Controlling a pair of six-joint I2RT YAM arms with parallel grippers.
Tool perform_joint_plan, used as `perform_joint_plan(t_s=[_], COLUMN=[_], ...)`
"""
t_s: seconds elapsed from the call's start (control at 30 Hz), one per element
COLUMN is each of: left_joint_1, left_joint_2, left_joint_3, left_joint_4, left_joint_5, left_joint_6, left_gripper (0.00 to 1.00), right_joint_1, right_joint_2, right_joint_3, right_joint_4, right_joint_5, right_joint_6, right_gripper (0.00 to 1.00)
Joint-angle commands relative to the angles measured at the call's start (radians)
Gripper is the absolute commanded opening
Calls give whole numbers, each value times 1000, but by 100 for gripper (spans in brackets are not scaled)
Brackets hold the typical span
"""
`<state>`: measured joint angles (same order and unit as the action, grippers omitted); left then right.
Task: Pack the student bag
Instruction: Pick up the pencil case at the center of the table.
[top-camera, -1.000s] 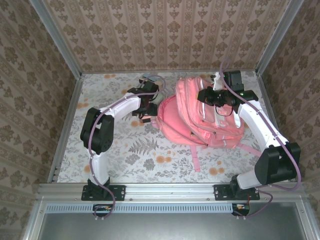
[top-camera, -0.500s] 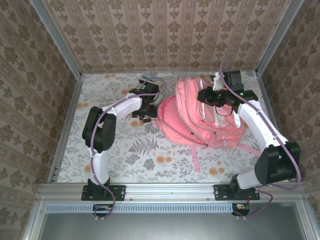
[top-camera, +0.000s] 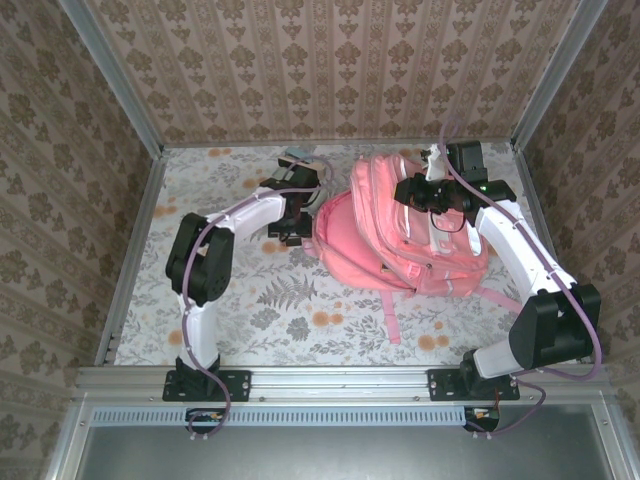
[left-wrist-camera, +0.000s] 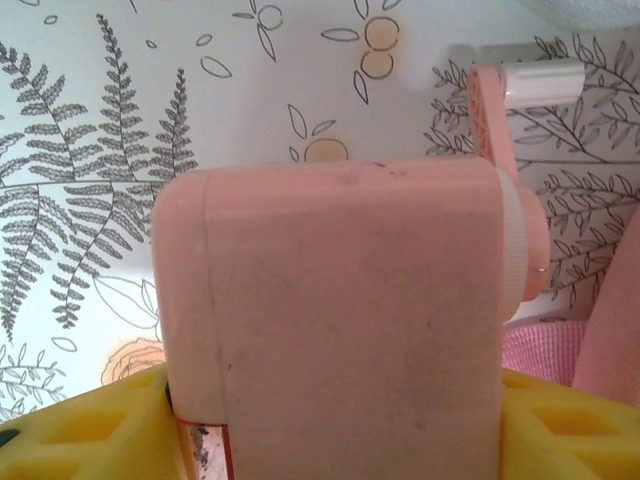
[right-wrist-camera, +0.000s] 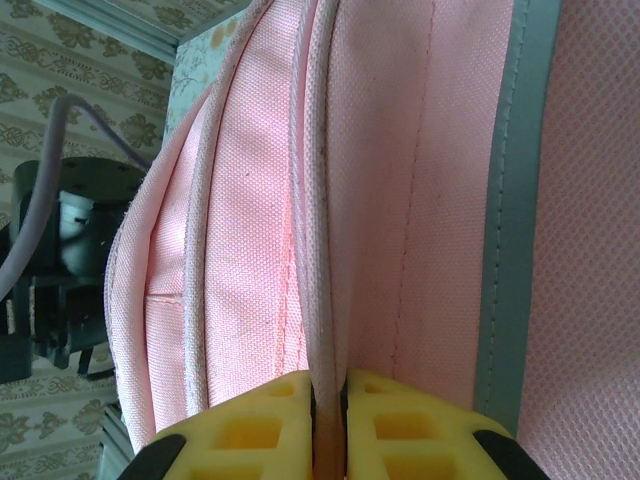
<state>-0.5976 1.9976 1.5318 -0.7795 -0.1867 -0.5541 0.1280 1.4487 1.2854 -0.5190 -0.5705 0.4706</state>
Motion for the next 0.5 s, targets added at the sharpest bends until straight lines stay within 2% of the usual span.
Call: perform_joint_plan(t_s=[0.0,0.27,0.47], left_joint_1=[-37,-153,-220], left_joint_2=[-122,-223,-220], left_joint_3=[2,-4,32], left_joint_4=[-41,18,-57], left_joint_5=[-16,23,-124], left_joint_6=[-25,-47,-137], left_gripper=[63,63,62], right_joint_1=[-5,-10,-9], right_joint_2=[-21,-33,-47], right_joint_3=[8,-2,-12], right_joint_4=[28,57,56], right_joint_5=[-19,-32,-35], right_joint_6=[-2,22,25], right_gripper=[14,14,14])
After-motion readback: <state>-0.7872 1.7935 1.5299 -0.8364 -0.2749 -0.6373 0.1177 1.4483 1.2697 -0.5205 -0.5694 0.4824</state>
